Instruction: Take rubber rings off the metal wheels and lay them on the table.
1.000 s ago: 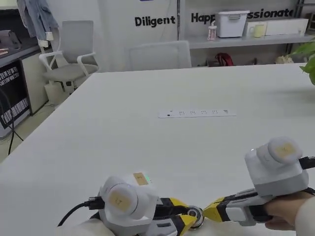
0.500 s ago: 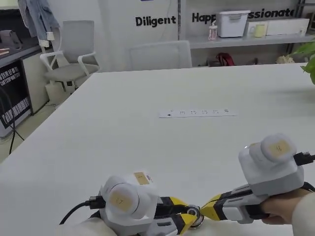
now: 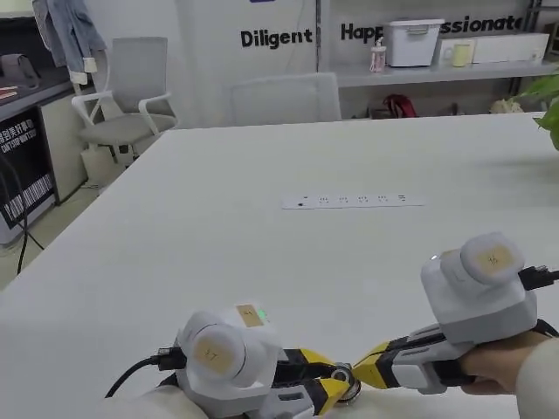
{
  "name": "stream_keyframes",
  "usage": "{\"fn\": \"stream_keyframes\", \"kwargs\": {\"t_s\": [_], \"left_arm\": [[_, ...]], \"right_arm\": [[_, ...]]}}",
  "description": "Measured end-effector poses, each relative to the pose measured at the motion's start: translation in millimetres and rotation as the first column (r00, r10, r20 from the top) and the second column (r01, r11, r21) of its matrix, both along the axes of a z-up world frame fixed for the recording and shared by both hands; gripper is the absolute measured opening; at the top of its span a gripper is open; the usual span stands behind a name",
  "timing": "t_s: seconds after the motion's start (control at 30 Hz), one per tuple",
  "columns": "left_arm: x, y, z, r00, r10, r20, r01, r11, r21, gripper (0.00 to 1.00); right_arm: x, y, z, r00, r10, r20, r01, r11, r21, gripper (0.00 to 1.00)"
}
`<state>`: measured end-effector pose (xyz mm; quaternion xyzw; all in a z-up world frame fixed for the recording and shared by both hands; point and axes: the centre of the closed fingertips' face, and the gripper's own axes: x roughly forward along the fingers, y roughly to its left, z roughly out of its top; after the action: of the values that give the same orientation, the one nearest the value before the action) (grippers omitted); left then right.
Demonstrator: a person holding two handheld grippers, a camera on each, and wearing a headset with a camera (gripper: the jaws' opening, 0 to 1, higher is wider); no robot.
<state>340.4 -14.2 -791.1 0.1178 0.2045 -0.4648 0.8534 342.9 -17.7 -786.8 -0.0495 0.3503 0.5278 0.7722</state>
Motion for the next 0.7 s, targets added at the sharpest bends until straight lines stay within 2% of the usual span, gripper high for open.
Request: {"fn": "stream_keyframes", "kwargs": {"t_s": [0.4, 0.43, 0.47, 0.5, 0.53, 0.57, 0.6, 0.63, 0.67, 0.7], "left_arm": [[-0.1, -0.4, 0.3, 1.0, 0.004, 0.003, -0.004, 1.0, -0.009, 0.13], [0.3, -1.3, -0.8, 1.0, 0.004, 0.001, -0.004, 1.0, -0.01, 0.13], [-0.4, 2.1, -5.6, 1.0, 0.025, -0.008, -0.025, 1.0, -0.001, 0.13], [0.0, 1.0, -7.1, 1.0, 0.013, 0.0, -0.013, 1.0, -0.002, 0.13], [1.3, 1.2, -7.6, 1.0, 0.013, 0.004, -0.013, 1.0, 0.001, 0.13], [2.0, 1.5, -7.5, 1.0, 0.012, 0.005, -0.012, 1.0, 0.002, 0.13], [2.9, 2.4, -7.9, 1.0, 0.015, 0.002, -0.015, 1.0, -0.002, 0.13], [2.9, 2.4, -7.2, 1.0, 0.015, 0.003, -0.015, 1.0, -0.003, 0.13], [2.9, 2.2, -6.6, 1.0, 0.016, 0.004, -0.016, 1.0, -0.005, 0.13], [3.4, 2.1, -7.0, 1.0, 0.018, 0.003, -0.018, 1.0, -0.006, 0.13]], "right_arm": [[-1.1, 2.3, 3.3, 1.0, 0.004, -0.001, -0.004, 1.0, 0.013, 0.0], [0.1, 10.7, 15.1, 1.0, -0.005, 0.003, 0.004, 0.995, 0.099, 0.0], [-4.7, 25.2, 42.8, 0.999, 0.016, -0.029, -0.008, 0.963, 0.27, 0.0], [-1.5, 30.9, 67.1, 0.992, -0.024, -0.125, 0.07, 0.922, 0.381, 0.0], [13.6, 26.6, 75.7, 0.993, -0.087, -0.074, 0.107, 0.93, 0.351, 0.0], [21.3, 24.4, 81.4, 0.994, -0.103, 0.019, 0.091, 0.94, 0.33, 0.0], [21.6, 23.7, 87.0, 0.993, -0.106, 0.044, 0.085, 0.939, 0.333, 0.0], [17.4, 23.0, 87.1, 0.995, -0.102, 0.014, 0.091, 0.934, 0.344, 0.0], [15.6, 20.0, 84.1, 0.995, -0.104, 0.008, 0.096, 0.934, 0.343, 0.0], [16.0, 16.3, 77.7, 0.994, -0.11, 0.01, 0.101, 0.942, 0.322, 0.0]]}}
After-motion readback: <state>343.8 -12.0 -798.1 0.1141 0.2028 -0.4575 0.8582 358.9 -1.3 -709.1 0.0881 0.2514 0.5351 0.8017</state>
